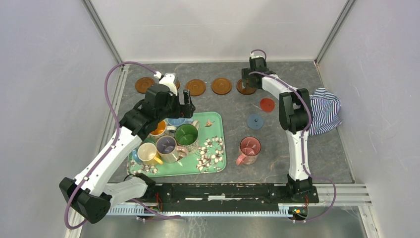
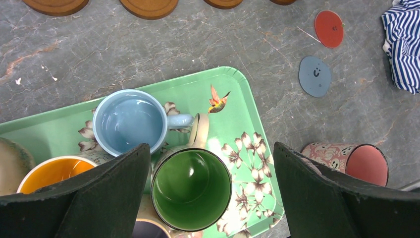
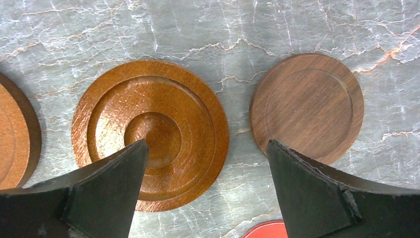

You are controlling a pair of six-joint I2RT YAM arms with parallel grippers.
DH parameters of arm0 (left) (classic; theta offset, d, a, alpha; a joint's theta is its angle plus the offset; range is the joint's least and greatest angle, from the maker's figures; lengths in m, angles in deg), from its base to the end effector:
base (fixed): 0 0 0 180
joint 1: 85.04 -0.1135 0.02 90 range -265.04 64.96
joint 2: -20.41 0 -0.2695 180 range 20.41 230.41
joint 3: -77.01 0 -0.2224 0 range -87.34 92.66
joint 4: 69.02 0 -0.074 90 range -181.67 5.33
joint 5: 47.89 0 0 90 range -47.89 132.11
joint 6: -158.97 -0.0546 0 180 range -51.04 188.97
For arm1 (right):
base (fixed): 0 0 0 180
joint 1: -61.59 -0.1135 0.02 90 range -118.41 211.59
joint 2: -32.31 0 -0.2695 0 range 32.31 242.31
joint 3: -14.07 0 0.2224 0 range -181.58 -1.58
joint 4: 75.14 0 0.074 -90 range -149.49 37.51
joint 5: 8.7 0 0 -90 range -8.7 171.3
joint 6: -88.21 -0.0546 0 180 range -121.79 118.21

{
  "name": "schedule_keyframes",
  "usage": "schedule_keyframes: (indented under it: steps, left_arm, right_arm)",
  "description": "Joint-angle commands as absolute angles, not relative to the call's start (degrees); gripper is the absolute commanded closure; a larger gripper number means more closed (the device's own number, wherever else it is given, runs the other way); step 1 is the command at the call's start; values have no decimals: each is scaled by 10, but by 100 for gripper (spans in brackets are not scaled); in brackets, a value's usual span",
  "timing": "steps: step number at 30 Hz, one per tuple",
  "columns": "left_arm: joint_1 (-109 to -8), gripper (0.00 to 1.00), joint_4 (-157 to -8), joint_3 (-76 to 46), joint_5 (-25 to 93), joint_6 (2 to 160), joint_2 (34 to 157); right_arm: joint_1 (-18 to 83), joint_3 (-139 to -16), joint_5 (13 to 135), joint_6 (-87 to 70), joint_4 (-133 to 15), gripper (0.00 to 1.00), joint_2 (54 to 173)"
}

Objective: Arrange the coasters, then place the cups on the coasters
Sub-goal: Move the coaster to the center of the board.

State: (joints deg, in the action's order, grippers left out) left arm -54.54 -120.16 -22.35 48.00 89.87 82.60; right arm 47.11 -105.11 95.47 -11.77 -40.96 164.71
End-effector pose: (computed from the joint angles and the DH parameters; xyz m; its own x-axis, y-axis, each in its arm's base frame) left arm 0.1866 -0.1034 0.3530 -0.5883 -0.0653 -0.8060 0.2361 0.9394 -0.2485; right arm 0.4915 0.1131 0.1682 -0.7161 -0.0114 -0.6979 0.0428 0.9973 -0.0602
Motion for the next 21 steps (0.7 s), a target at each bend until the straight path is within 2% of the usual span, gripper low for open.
schedule_keyframes:
  steps: [1,5,10,21]
  left_arm:
    - [-546,0,-1197,-218,485,866,811]
    - [-546,0,-1197,-217,484,867,812]
    - [-546,0,-1197,-216,480,867,813]
    - [-546,0,-1197,-218,477,868,810]
  right_arm:
    - [477,-1083,946,-111,-418,2,1629]
    - [483,-1085,948,-113,-419,2,1605]
    - [502,-1031,971,-125,-441,2,1565]
    - [553,-1039,1000,-131,-424,2,1597]
